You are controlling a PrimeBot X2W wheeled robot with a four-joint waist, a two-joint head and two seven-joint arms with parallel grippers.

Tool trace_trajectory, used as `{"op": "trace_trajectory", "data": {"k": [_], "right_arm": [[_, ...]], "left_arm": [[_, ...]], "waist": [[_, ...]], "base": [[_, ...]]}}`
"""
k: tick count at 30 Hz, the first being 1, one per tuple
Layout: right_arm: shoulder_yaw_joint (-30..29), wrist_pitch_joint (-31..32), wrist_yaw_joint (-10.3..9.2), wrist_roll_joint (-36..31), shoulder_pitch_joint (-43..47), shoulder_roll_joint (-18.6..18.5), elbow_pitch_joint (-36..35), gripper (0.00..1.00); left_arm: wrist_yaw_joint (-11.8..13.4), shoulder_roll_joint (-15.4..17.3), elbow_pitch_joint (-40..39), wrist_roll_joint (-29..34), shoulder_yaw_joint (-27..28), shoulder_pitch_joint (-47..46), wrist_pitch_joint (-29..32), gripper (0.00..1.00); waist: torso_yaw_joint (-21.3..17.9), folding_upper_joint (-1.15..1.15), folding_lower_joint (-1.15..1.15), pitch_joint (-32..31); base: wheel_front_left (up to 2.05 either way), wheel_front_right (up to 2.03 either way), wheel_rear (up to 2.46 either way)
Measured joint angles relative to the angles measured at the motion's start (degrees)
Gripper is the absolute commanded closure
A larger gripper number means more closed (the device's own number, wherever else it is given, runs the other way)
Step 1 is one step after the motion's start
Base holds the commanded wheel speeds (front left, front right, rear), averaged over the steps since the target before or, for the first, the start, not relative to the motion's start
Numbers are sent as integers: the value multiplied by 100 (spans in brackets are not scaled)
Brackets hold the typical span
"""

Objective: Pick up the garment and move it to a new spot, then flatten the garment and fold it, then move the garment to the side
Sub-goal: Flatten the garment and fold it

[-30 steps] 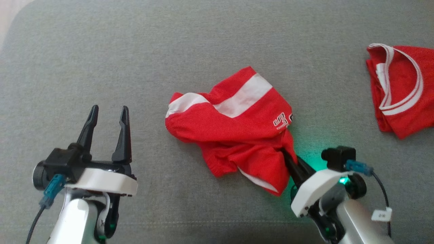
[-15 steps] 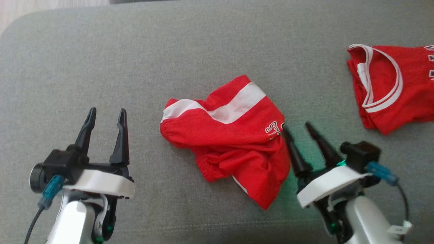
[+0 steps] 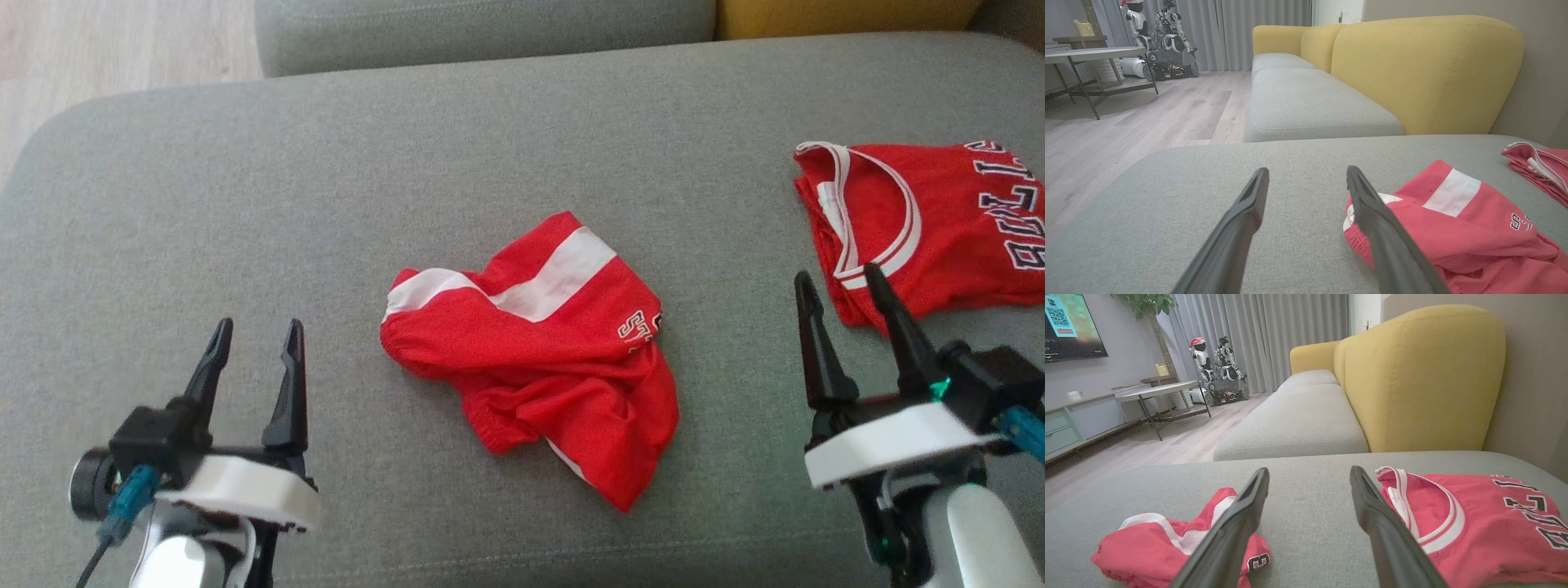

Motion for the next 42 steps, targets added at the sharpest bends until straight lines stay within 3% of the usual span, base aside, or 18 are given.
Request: {"op": "trace_trajectory", "data": {"k": [19, 24, 30, 39, 41, 42], "right_arm": [[-40, 180, 0, -60, 220, 32, -101, 0], [-23, 231, 0, -60, 205, 56, -120, 0], [68, 245, 0, -44, 91, 88, -87, 0], [47, 219, 0, 0, 9, 123, 44, 0], [46, 216, 0, 3, 9, 133, 75, 0], [45, 212, 0, 23, 9, 135, 82, 0]], "left_arm": [[56, 53, -127, -9, -140, 190, 159, 0], [-215, -15, 59, -80, -437, -233, 344, 0], [-598, -298, 1029, -323, -728, -1347, 742, 0], [-671, -501, 3040, -760, -648, -2043, 1426, 0], [-768, -541, 3279, -888, -578, -2091, 1444, 98], [-803, -544, 3351, -907, -573, -2118, 1434, 100]], "waist": [[37, 0, 0, -62], [39, 0, 0, 72], [-100, 0, 0, 307], [-368, 0, 0, 598], [-398, 0, 0, 632], [-404, 0, 0, 644]], "base": [[0, 0, 0], [0, 0, 0], [0, 0, 0], [0, 0, 0], [0, 0, 0], [0, 0, 0]]}}
